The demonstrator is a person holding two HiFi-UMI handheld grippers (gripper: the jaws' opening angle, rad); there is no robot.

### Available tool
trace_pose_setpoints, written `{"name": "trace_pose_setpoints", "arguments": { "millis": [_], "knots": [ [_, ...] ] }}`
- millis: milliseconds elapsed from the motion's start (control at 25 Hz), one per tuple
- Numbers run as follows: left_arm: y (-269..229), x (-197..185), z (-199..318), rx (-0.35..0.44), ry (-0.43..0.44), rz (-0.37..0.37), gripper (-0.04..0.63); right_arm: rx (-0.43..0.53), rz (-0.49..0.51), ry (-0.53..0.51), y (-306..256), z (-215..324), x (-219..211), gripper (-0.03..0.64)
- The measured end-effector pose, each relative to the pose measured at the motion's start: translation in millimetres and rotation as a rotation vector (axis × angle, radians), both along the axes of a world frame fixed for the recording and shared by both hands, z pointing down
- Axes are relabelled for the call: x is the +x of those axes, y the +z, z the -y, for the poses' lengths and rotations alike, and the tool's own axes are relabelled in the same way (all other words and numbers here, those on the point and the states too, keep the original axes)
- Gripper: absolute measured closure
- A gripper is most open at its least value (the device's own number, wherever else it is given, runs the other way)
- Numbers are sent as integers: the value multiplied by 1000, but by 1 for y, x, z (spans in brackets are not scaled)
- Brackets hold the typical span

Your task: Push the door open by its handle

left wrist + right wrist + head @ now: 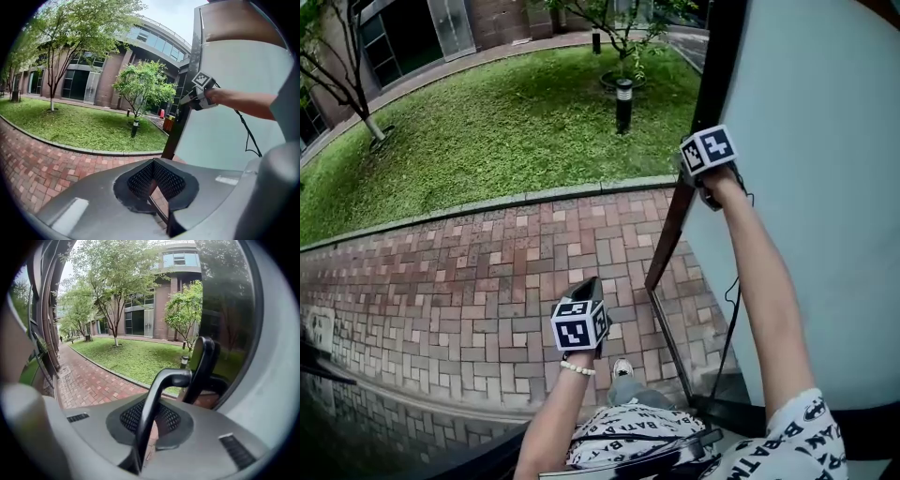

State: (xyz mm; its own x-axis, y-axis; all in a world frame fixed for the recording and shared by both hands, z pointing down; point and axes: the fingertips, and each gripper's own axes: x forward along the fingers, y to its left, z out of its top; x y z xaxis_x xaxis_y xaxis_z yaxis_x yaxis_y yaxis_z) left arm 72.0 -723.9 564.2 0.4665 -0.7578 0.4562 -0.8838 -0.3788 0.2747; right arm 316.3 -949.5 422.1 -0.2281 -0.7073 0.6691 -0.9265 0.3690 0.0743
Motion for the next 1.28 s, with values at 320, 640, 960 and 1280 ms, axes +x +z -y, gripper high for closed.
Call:
{"name": "trace_pose_setpoints", "arguments": {
  "millis": [320,640,960,1280],
  "knots": [
    [-2,24,22,-3,23,-7,607,-3,23,94,-3,14,65,594],
    [8,54,38,-15,58,-19,607,-1,70,185,-1,21,123,594],
    [14,67,45,-30,86,-39,607,-2,41,238,-1,17,155,598],
    [12,63,44,-33,88,-29,607,34,131,245,-11,18,161,519]
  ]
}}
